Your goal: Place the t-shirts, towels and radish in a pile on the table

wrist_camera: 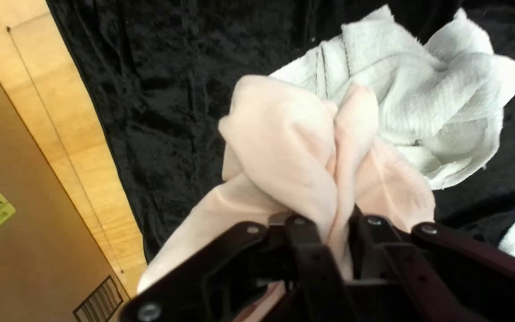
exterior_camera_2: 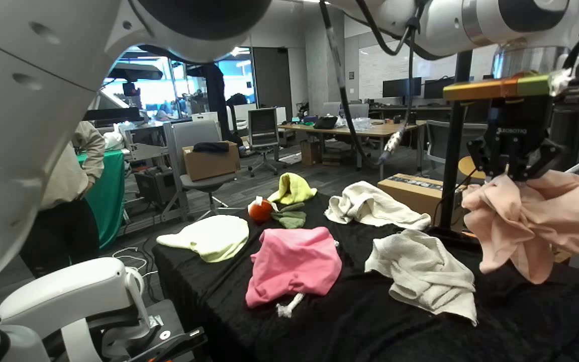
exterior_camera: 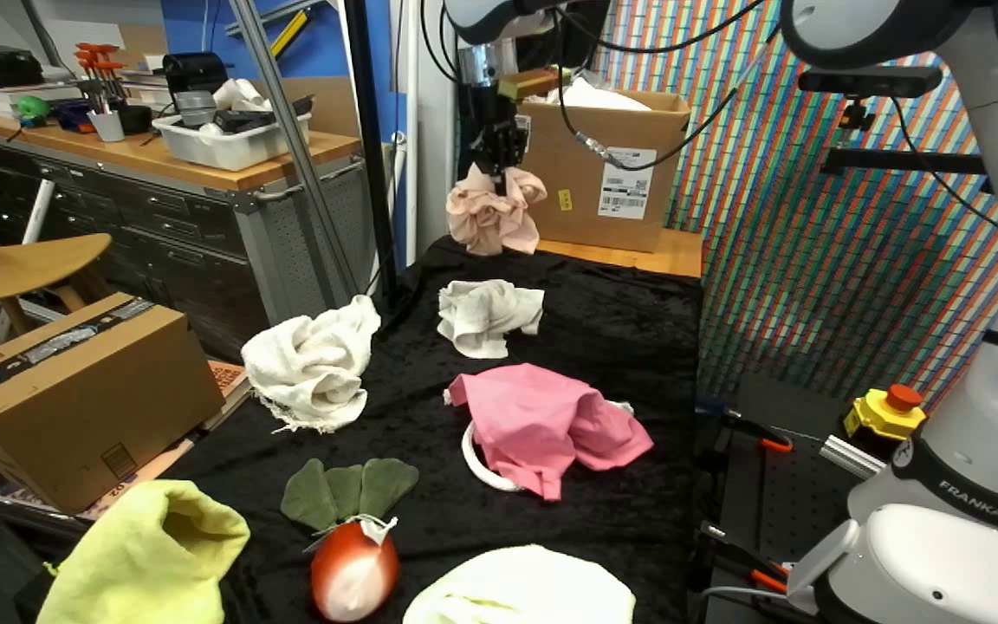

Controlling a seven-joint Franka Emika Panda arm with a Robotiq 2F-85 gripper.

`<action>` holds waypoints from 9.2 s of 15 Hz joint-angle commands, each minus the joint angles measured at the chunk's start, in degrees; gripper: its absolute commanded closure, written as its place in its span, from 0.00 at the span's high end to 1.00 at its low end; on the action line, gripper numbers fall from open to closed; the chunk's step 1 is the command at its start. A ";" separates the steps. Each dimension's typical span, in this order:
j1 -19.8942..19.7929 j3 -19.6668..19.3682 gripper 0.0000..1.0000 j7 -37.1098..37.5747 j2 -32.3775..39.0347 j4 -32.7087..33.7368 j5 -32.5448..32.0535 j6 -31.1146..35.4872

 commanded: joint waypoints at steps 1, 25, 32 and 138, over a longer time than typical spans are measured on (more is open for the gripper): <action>1.22 0.48 0.07 -1.97 -12.71 -11.49 -0.97 -2.88; 14.29 7.38 0.44 -2.46 -33.04 -44.86 -4.48 1.82; 14.13 7.09 0.95 -2.10 -31.30 -42.40 -6.68 2.10; 15.77 6.92 1.00 11.55 -39.07 -47.71 -1.81 17.48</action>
